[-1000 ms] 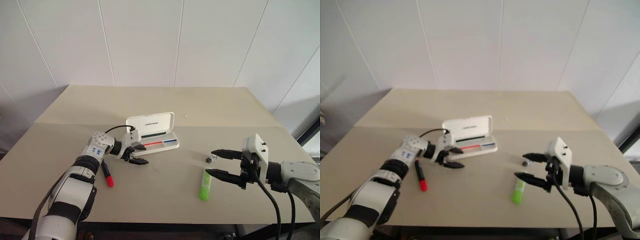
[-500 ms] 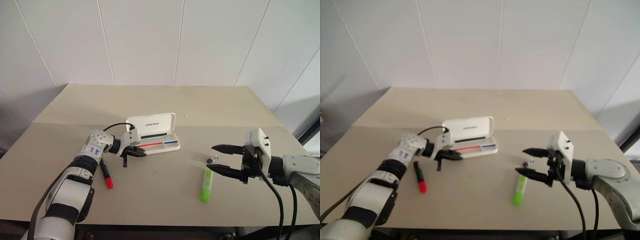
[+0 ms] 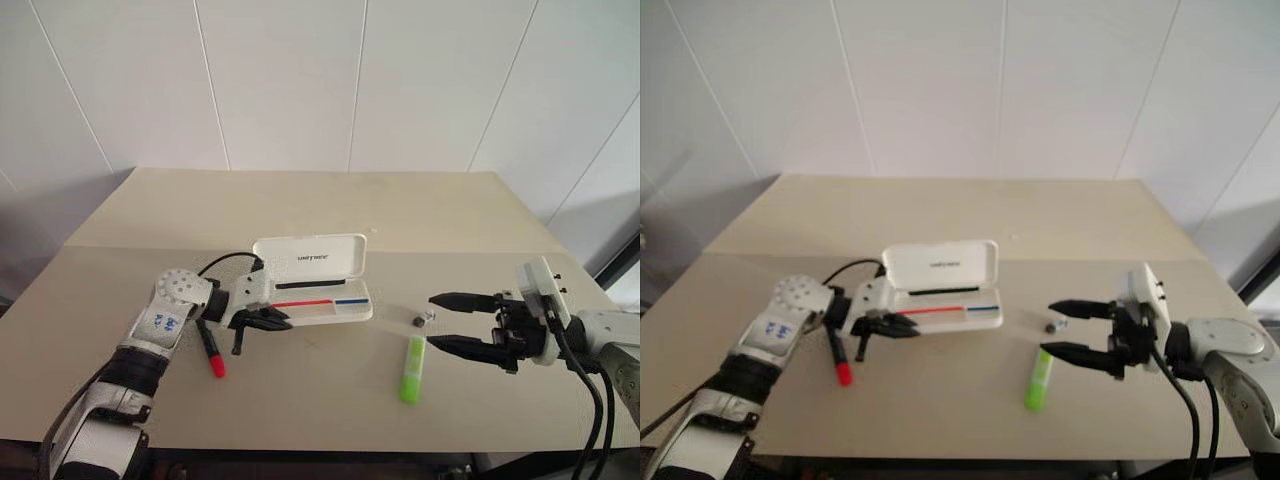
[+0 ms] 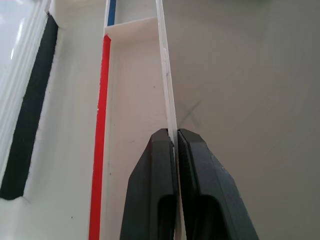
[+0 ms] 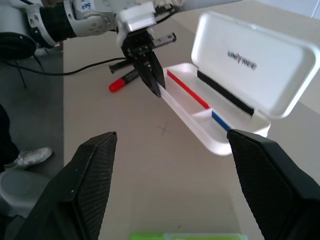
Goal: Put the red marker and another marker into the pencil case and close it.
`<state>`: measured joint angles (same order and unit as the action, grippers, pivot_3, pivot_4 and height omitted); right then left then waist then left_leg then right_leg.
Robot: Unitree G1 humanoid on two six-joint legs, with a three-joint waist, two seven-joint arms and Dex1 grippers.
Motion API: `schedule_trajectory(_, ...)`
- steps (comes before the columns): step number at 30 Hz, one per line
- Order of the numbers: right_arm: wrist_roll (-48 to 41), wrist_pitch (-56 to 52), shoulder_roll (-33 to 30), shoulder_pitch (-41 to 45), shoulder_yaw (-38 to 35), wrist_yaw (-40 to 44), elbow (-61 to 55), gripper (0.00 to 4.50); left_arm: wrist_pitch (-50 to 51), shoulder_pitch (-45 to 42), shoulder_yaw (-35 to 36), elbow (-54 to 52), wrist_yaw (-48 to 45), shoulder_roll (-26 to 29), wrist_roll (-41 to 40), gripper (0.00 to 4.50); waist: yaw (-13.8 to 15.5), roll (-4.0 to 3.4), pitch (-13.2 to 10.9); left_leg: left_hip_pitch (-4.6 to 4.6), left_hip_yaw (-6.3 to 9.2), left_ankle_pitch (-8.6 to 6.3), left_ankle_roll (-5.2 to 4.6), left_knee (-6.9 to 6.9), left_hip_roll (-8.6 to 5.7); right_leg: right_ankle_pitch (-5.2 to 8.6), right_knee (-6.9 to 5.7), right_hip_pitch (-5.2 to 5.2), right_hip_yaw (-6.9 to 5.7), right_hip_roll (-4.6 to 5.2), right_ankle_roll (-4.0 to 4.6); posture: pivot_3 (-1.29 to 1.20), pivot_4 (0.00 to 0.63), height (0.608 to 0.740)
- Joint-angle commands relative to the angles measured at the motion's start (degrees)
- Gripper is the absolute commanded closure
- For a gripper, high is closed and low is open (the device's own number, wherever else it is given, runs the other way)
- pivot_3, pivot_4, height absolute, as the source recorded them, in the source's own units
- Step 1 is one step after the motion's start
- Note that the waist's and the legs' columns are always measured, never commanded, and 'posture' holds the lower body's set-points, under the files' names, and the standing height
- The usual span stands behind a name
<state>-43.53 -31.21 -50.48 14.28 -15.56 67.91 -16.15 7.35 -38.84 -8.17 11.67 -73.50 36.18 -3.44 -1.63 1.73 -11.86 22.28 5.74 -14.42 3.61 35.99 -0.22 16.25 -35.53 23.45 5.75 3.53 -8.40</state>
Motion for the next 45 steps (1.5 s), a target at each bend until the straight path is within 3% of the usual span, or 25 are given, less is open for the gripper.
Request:
schedule_trajectory(1, -0.41, 0.80, -0.45, 0.64, -0.84, 0.73, -0.14, 0.00, 1.76, 3.32, 1.46, -8.46, 1.60, 1.38, -2.33, 4.46, 0.04, 0.00, 0.00, 0.00, 0.00, 0.00, 0.00, 0.00, 0.00, 0.01, 0.00, 0.00, 0.00, 0.00, 0.01, 0.00, 0.150, 0.740)
schedule_trajectory(8, 0.46, 0.90, -0.12, 3.22, 0.86, 1.31, 1.88, 0.00, -0.39, 8.14, -1.18, -12.38, 3.79, 1.45, -0.59, 4.46, 0.04, -0.01, 0.00, 0.00, -0.01, 0.00, 0.00, 0.04, 0.00, 0.01, 0.01, -0.01, 0.00, 0.00, 0.03, 0.00, 0.150, 0.740)
schedule_trajectory(18, 0.58, 0.74, 0.14, 3.65, 1.12, 0.64, 1.95, 0.00, -6.07, 9.29, -5.10, -9.39, 6.45, 0.66, 2.67, 4.46, 0.04, -0.01, -0.01, 0.01, -0.02, 0.00, 0.00, -0.02, 0.00, 0.03, 0.08, 0.00, 0.00, 0.01, 0.05, 0.00, 0.150, 0.740)
schedule_trajectory(22, 0.38, 0.45, 0.24, 3.59, 1.01, 0.12, 1.63, 0.00, -4.05, 9.07, -5.57, -10.92, 6.91, -0.18, 1.74, 3.39, 0.07, -0.01, -0.01, 0.01, -0.02, 0.00, 0.00, 0.00, 0.00, 0.03, 0.07, 0.00, 0.00, 0.01, 0.05, 0.00, 0.150, 0.740)
schedule_trajectory(32, -1.32, -0.69, 0.03, 2.38, -0.23, -0.81, -0.13, 0.00, 3.40, 10.41, -3.61, -20.27, 4.78, 3.41, -2.79, 0.18, 0.00, -0.01, -0.01, 0.01, -0.02, 0.00, 0.00, -0.02, 0.00, 0.03, 0.06, 0.00, 0.00, 0.00, 0.05, 0.00, 0.150, 0.740)
schedule_trajectory(41, -5.36, -4.59, -1.45, 1.00, -0.84, 1.12, -1.31, 0.00, 14.69, 14.55, 1.02, -33.29, 3.40, 11.96, -9.00, 0.04, -0.03, -0.04, -0.03, 0.00, -0.03, -0.01, 0.00, -0.04, 0.02, 0.06, 0.07, 0.00, 0.00, -0.01, 0.11, 0.00, 0.150, 0.740)
schedule_trajectory(45, -8.52, -7.15, -2.68, -0.07, -1.73, 3.51, -1.76, 0.00, 24.08, 17.28, 7.20, -38.34, 10.26, 12.13, -11.61, 0.04, -0.02, -0.03, -0.04, 0.00, -0.03, -0.01, 0.00, 0.00, 0.03, 0.11, 0.10, -0.04, 0.00, -0.01, 0.20, 0.00, 0.150, 0.740)
